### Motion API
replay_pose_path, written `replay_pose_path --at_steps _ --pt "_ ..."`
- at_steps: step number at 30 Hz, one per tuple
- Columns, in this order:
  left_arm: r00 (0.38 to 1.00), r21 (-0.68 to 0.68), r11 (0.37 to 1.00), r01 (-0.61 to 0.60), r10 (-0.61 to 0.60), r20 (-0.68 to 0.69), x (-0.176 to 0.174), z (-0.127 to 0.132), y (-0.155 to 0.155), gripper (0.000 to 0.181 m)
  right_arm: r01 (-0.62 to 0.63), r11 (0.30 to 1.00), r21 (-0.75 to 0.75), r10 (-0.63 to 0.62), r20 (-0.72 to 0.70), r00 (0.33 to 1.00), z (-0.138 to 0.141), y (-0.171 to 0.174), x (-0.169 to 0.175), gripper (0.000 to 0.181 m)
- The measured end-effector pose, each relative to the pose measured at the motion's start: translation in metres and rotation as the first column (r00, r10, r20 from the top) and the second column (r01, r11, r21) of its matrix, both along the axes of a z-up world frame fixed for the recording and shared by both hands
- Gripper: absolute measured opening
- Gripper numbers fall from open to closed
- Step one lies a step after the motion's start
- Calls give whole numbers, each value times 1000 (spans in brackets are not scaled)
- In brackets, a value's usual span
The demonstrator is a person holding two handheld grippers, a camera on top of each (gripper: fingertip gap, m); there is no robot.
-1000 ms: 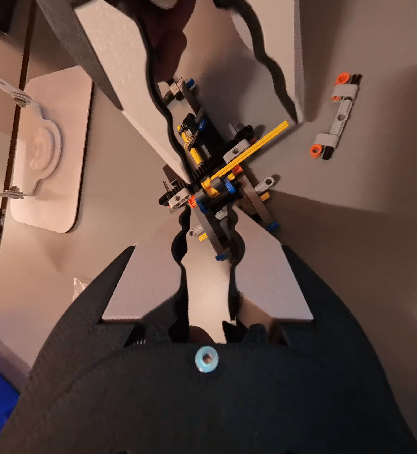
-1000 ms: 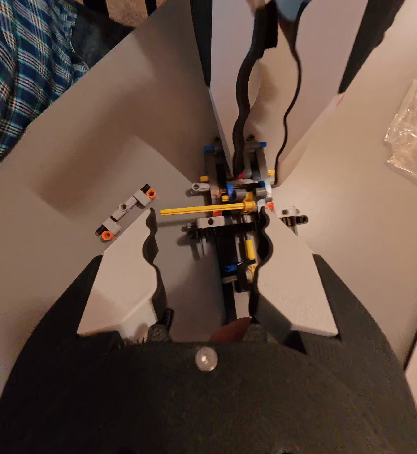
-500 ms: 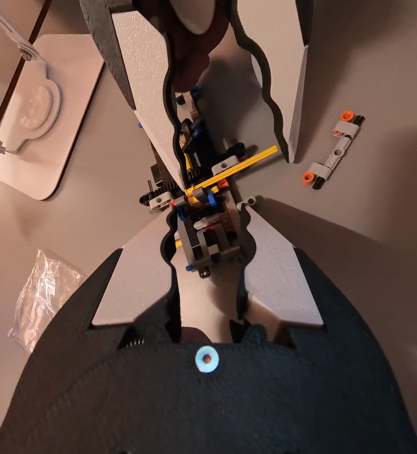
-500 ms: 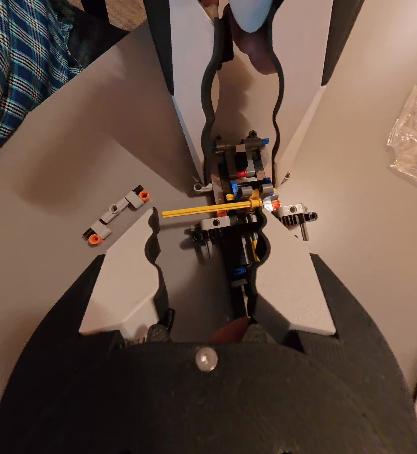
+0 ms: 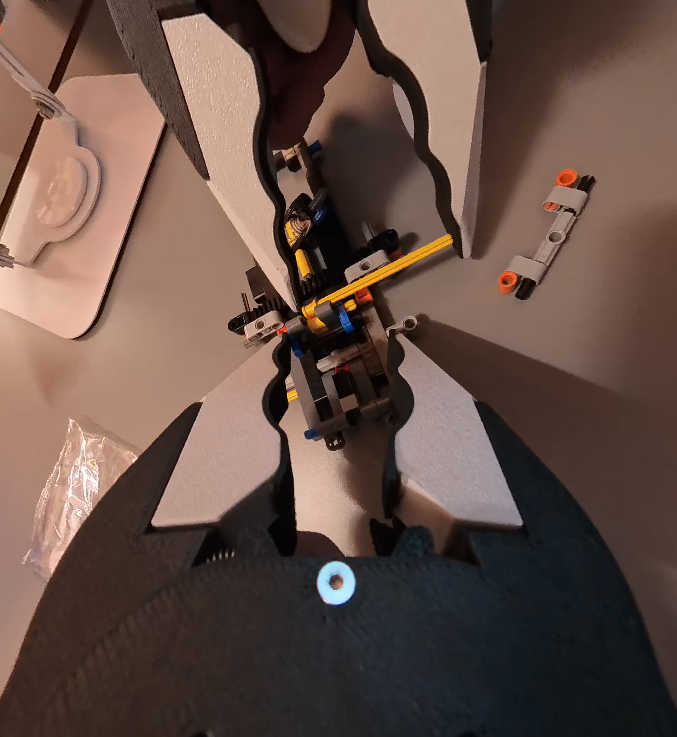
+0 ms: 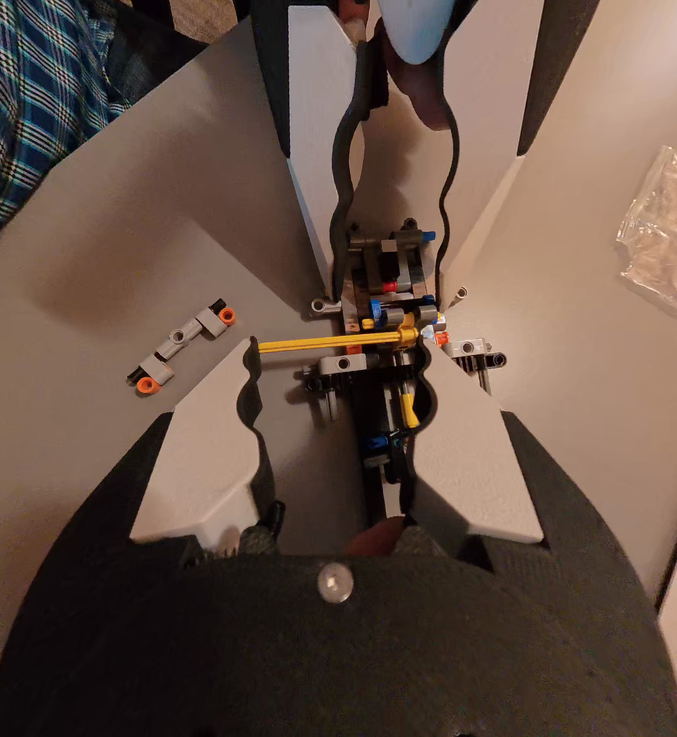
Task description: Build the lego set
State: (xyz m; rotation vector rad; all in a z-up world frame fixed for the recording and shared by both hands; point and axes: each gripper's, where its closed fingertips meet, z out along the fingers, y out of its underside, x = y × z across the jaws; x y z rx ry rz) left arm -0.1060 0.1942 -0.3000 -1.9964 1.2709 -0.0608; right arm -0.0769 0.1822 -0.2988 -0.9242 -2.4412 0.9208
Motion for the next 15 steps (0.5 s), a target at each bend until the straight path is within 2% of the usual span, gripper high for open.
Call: replay_pose_path --at_steps 15 --pt "1000 9 1000 7 -7 3 2 3 -1 46 -9 1000 13 9 -36 999 -3 -1 0 76"
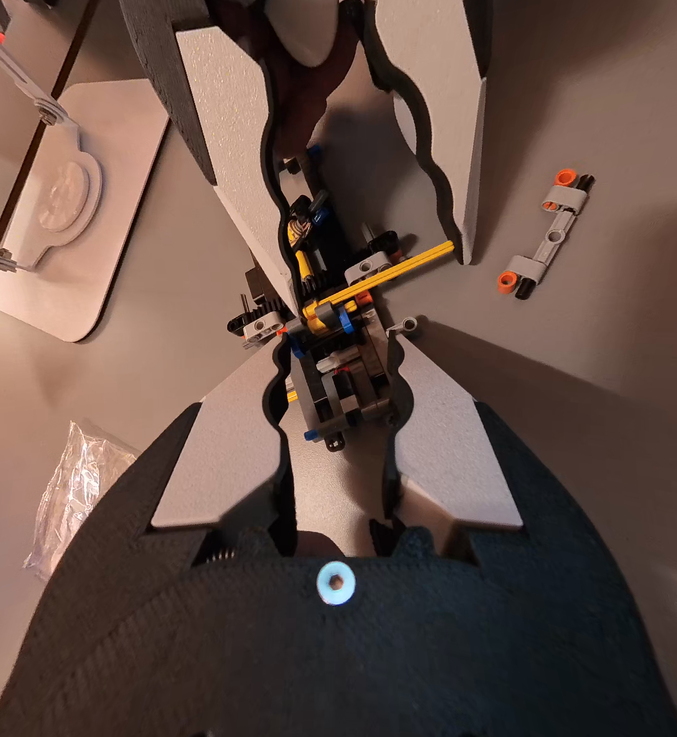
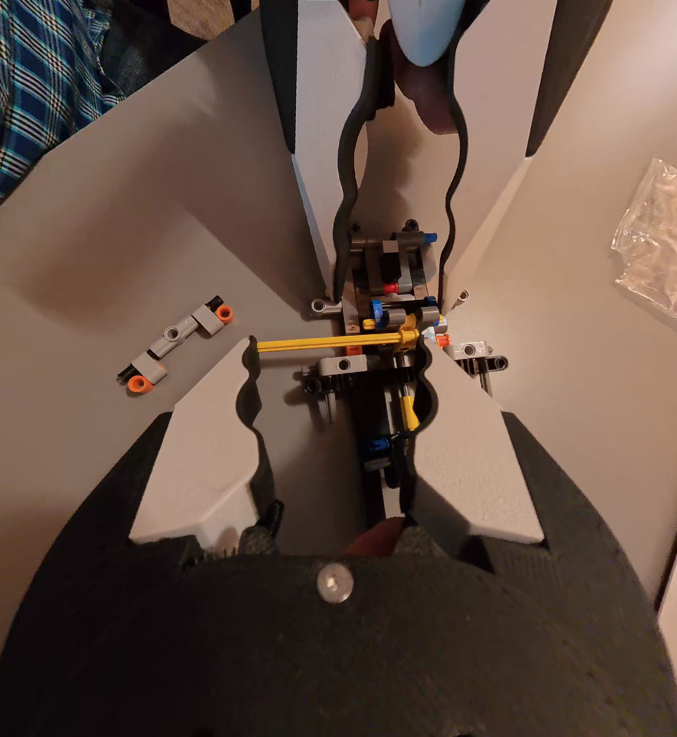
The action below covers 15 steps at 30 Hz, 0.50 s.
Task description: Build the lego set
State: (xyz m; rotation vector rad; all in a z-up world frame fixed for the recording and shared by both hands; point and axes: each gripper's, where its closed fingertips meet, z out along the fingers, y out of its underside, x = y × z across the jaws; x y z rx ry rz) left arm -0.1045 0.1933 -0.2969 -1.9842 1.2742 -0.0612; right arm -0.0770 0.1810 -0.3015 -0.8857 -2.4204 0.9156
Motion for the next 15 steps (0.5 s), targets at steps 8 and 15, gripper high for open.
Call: replay_pose_path --at_steps 8,15 --pt "1000 0 1000 4 -4 7 1 1 -1 46 12 1000 -28 -12 7 1000 2 -1 0 76" --pt "1000 2 1000 4 -4 5 3 1 -2 46 3 998 -59 -1 29 1000 3 -1 0 75"
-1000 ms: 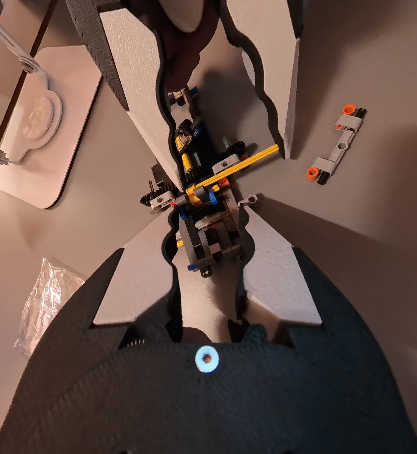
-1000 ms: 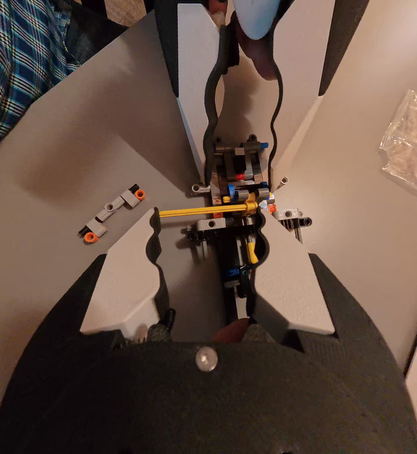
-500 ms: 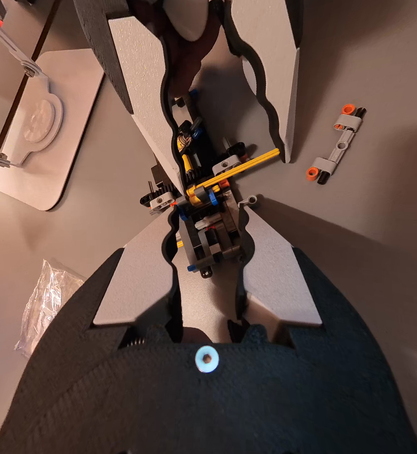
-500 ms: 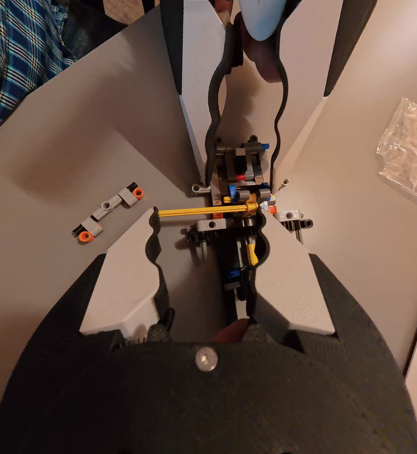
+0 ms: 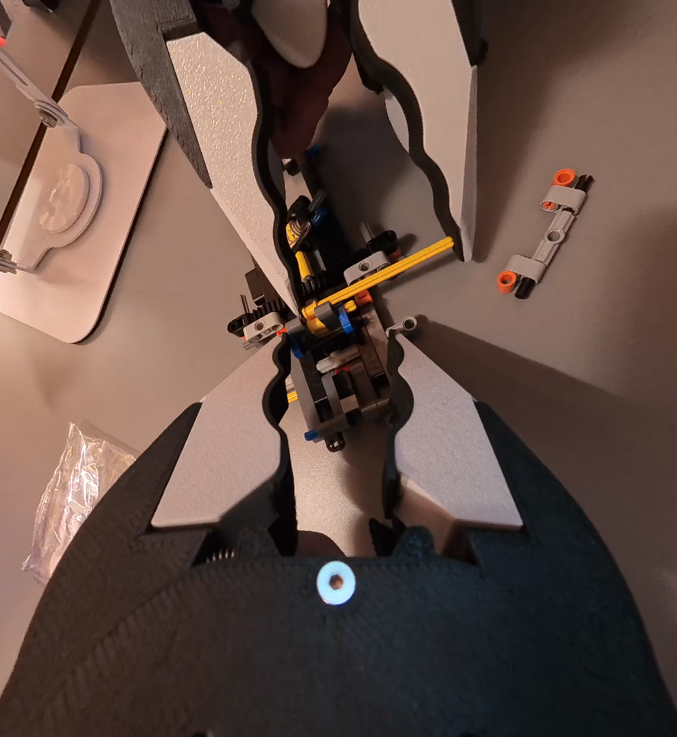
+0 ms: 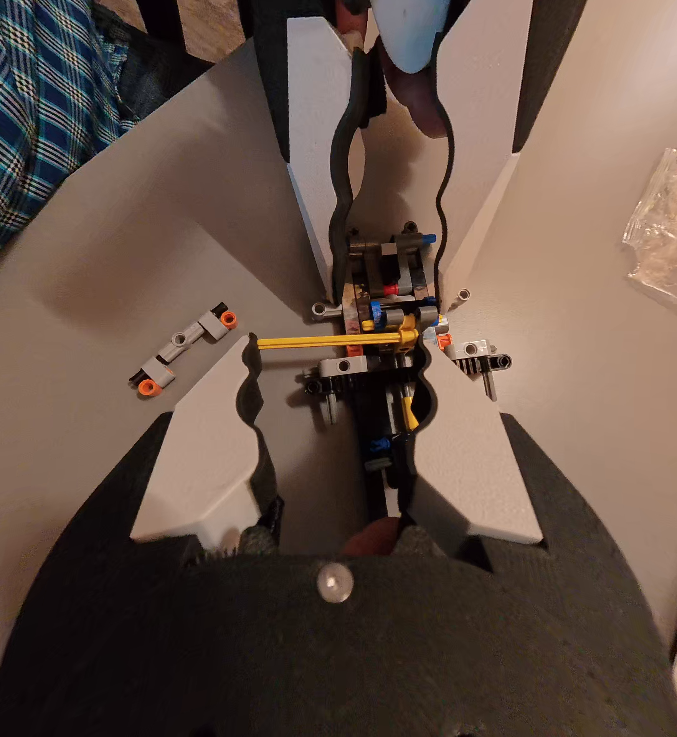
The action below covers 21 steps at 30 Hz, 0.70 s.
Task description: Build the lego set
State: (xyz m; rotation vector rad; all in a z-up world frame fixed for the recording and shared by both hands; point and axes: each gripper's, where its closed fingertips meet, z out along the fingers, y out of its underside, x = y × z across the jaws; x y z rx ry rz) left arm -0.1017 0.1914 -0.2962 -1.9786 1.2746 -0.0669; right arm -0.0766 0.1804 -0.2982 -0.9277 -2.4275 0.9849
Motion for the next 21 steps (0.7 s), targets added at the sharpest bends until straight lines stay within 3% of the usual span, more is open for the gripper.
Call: replay_pose_path --at_steps 19,20,21 --pt "1000 -1 1000 0 0 -7 2 -1 -2 46 -6 1000 29 5 8 1000 0 4 -3 69" --pt "1000 -6 1000 5 -5 -3 3 -1 -3 47 35 998 53 -34 -12 999 1 11 -8 41" --pt "999 -27 999 32 -31 44 12 0 -8 44 6 999 44 -5 -11 1000 2 9 -6 32"
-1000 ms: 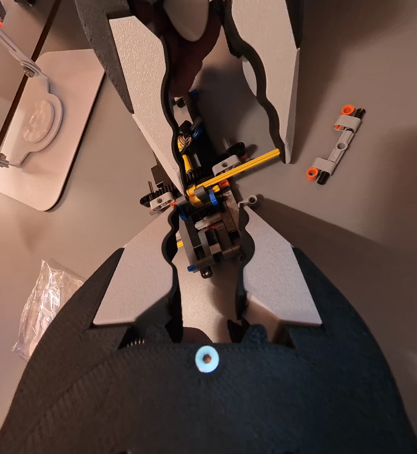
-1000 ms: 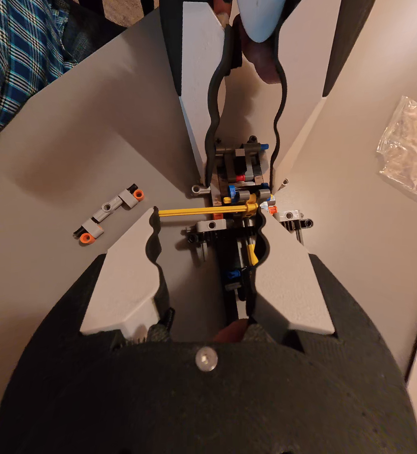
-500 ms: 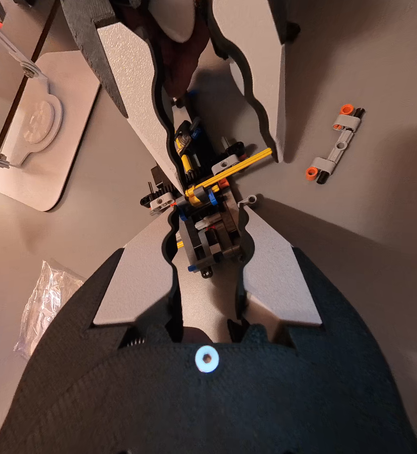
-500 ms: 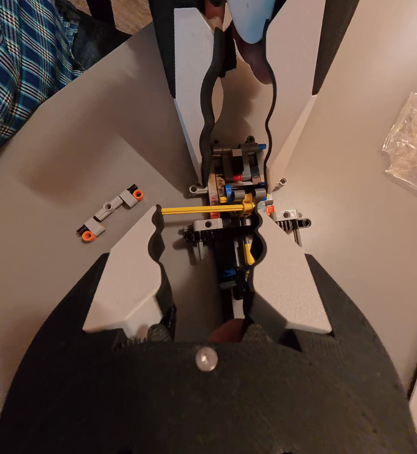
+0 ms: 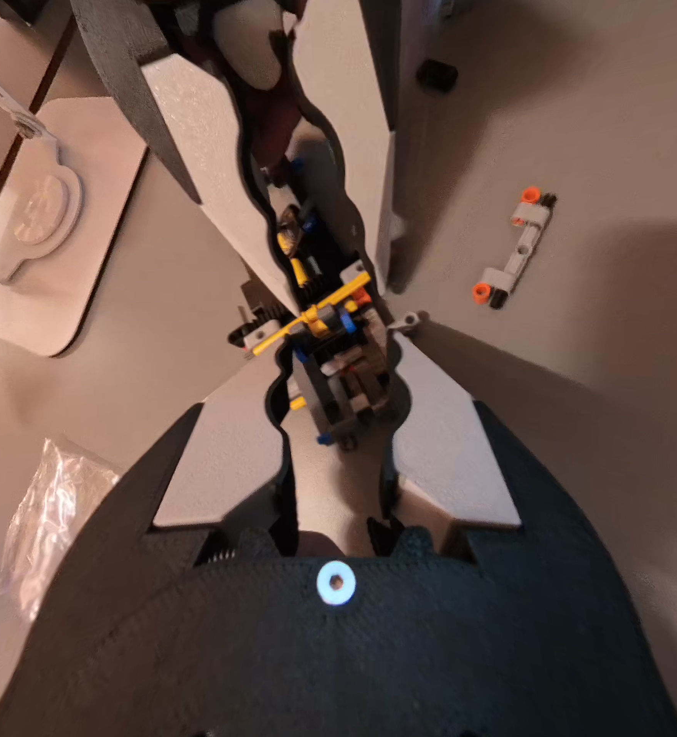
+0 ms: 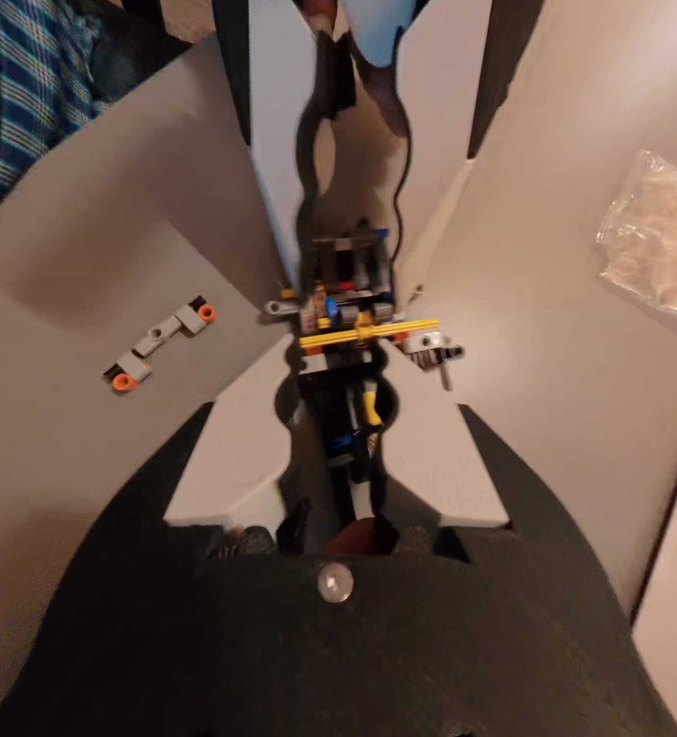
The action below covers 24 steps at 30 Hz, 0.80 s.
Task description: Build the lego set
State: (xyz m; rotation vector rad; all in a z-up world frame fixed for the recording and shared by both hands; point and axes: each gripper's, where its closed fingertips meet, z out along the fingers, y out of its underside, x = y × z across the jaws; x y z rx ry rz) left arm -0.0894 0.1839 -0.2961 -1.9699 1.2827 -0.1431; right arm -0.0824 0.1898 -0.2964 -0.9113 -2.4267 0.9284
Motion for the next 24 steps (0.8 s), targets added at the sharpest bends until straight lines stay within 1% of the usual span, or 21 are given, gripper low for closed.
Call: replay_pose_path --at_steps 1,2,3,4,5,6,9,11,14,16,19,22,24 --pt "999 30 999 -23 24 -21 -2 0 5 29 2 1000 2 -2 -3 1000 0 1 -1 25" --pt "997 75 997 -11 17 -74 -6 -1 7 26 5 1000 3 -5 -4 1000 0 0 -1 26" --pt "995 79 997 -23 31 -94 -12 0 10 32 12 1000 9 -12 -13 1000 0 -2 -2 26" --pt "993 59 997 -53 59 -103 -20 0 12 35 9 1000 7 -9 -9 1000 -1 -4 -3 27" --pt "992 60 997 -56 62 -109 -26 -1 13 37 10 1000 14 -9 -7 1000 -3 -5 -3 31" --pt "993 53 997 -62 67 -97 -28 -1 12 34 4 1000 14 -4 -1 1000 -4 -5 -3 33" --pt "995 47 997 -59 63 -83 -25 1 9 36 12 1000 -9 -12 -10 1000 2 -4 -3 42" --pt "995 30 997 -78 79 -59 -26 3 10 39 13 1000 1 -13 -20 1000 4 -4 -3 43" --pt "991 8 992 -126 127 -40 -33 3 13 54 27 999 31 -26 -37 999 3 -2 -4 39" --pt "989 -23 989 -146 146 -11 -31 1 12 58 40 999 33 -38 -48 998 3 0 -5 39" --pt "987 -84 984 -155 158 34 -24 -3 9 65 56 998 27 -55 -49 997 3 2 -5 52" --pt "985 -114 980 -163 169 47 -23 -4 8 65 59 998 36 -58 -36 998 -2 3 -5 48" --pt "981 -123 976 -182 189 46 -26 -4 8 60 62 997 34 -61 -35 998 -3 3 -5 45"
